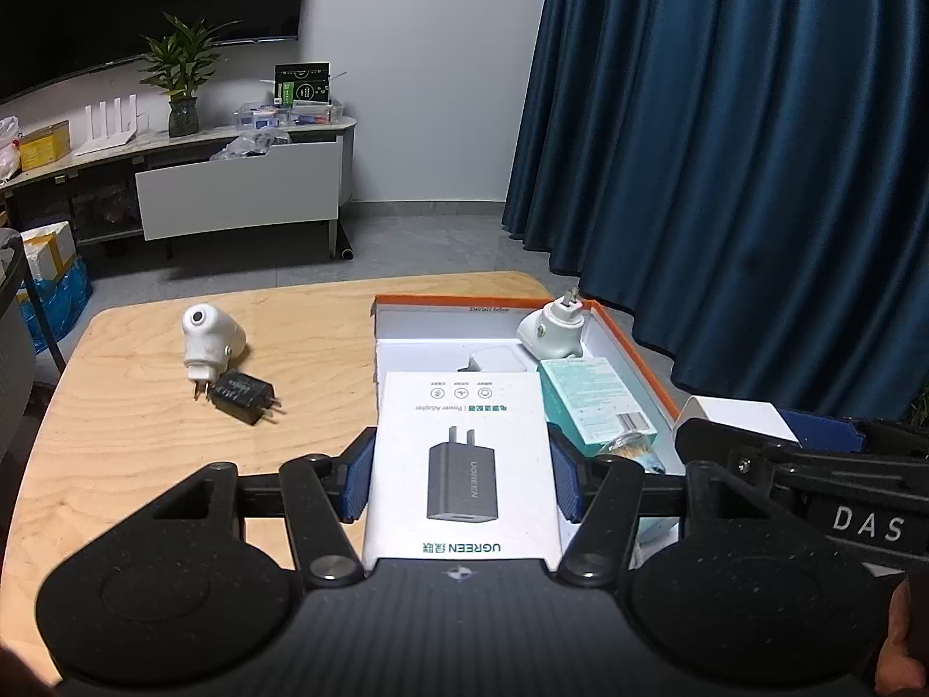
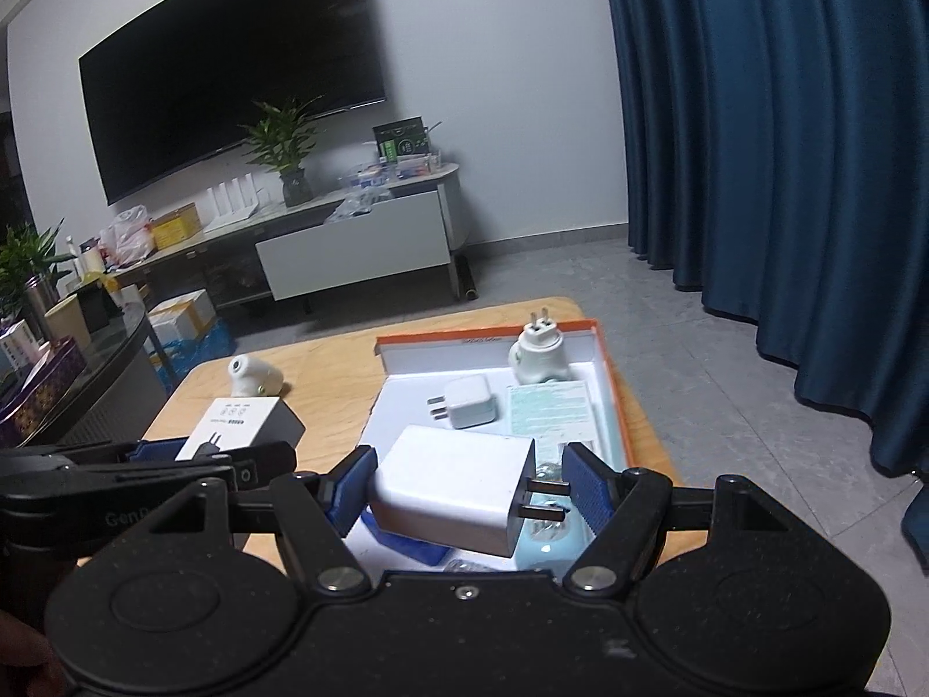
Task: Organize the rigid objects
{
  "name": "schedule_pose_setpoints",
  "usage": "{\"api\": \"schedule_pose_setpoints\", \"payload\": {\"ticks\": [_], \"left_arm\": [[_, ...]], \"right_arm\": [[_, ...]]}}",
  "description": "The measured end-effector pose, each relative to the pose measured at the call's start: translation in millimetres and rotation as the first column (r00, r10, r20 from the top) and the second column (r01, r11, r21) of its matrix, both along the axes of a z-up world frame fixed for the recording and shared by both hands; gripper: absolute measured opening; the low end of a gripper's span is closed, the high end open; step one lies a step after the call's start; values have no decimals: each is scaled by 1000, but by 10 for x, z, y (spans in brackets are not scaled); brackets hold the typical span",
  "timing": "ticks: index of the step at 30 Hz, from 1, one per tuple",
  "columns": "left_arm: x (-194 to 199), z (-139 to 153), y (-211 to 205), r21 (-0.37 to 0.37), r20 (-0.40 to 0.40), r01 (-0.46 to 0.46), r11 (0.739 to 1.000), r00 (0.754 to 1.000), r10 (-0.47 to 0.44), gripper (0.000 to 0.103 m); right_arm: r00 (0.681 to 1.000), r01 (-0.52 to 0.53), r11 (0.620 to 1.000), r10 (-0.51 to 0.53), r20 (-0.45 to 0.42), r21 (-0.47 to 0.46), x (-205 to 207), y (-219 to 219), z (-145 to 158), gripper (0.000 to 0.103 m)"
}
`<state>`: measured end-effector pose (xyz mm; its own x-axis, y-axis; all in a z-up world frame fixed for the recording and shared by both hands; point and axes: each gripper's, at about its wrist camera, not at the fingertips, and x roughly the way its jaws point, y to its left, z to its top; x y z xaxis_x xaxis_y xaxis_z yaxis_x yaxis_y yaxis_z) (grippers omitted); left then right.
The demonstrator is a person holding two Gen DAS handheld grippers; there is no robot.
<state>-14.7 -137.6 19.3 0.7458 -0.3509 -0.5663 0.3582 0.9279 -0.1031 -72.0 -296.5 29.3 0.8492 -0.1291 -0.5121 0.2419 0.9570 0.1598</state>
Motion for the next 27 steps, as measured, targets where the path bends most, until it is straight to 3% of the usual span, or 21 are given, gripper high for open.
{"api": "schedule_pose_setpoints", "payload": {"ticks": [27], "left_arm": [[184,-20,-232,12,-19,42,999,999,-42,59]], "right_arm": [[1000,22,1000,-22,1,7,179,-203,21,85]]}}
